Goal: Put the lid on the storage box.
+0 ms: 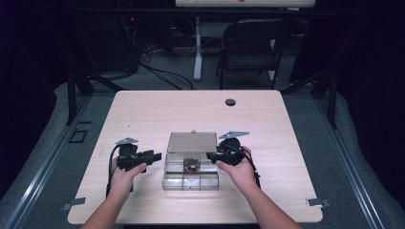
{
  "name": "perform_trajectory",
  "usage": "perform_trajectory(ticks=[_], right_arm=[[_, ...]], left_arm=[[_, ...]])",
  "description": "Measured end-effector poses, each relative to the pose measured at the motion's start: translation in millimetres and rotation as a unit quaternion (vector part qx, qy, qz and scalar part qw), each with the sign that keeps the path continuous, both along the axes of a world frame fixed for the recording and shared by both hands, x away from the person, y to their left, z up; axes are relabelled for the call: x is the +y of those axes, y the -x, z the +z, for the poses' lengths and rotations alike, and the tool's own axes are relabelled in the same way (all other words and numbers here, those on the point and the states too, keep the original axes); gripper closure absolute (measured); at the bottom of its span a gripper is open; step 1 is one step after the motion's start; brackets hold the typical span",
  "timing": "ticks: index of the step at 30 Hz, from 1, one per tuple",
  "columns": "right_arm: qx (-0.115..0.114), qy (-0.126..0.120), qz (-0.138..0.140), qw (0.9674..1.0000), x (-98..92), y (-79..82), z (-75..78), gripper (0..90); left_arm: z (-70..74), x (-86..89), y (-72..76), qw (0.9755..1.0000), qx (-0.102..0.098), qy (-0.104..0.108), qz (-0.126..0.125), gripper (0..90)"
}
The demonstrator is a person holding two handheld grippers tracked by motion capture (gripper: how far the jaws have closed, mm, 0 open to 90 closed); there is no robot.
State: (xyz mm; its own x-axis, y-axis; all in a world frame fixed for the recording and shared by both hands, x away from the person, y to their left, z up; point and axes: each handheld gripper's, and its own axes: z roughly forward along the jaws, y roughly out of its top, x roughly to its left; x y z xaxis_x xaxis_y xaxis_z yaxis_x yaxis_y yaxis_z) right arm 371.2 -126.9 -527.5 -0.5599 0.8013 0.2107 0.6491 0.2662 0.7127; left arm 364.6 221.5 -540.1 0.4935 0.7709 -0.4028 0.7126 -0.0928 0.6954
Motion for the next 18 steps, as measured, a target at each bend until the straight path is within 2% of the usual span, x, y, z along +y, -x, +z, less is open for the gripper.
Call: perform_trajectory(ticks=[2,7,10,18], right_arm=[[-0.002,0.004,-0.002,1.0,-0.4,-0.8,-0.7,44.6],[0.0,-0.011,-0.009,0.9999,-2.4,-4.3,-0.3,41.2],[0.0,-0.007,-0.01,0.9999,-2.8,-5.2,0.8,40.8],[-0.001,-0.004,-0.011,0.9999,-3.9,-9.2,2.0,41.6]], left_arm=[[2.2,-1.9,-2.1,1.0,0.002,-0.007,0.001,47.3],[4.2,-8.4,-8.8,0.9997,-0.001,-0.025,0.001,45.2],[4.2,-10.2,-11.0,0.9996,0.003,-0.028,-0.001,44.7],[5.8,-13.6,-18.5,0.9997,0.013,-0.018,-0.005,42.9]])
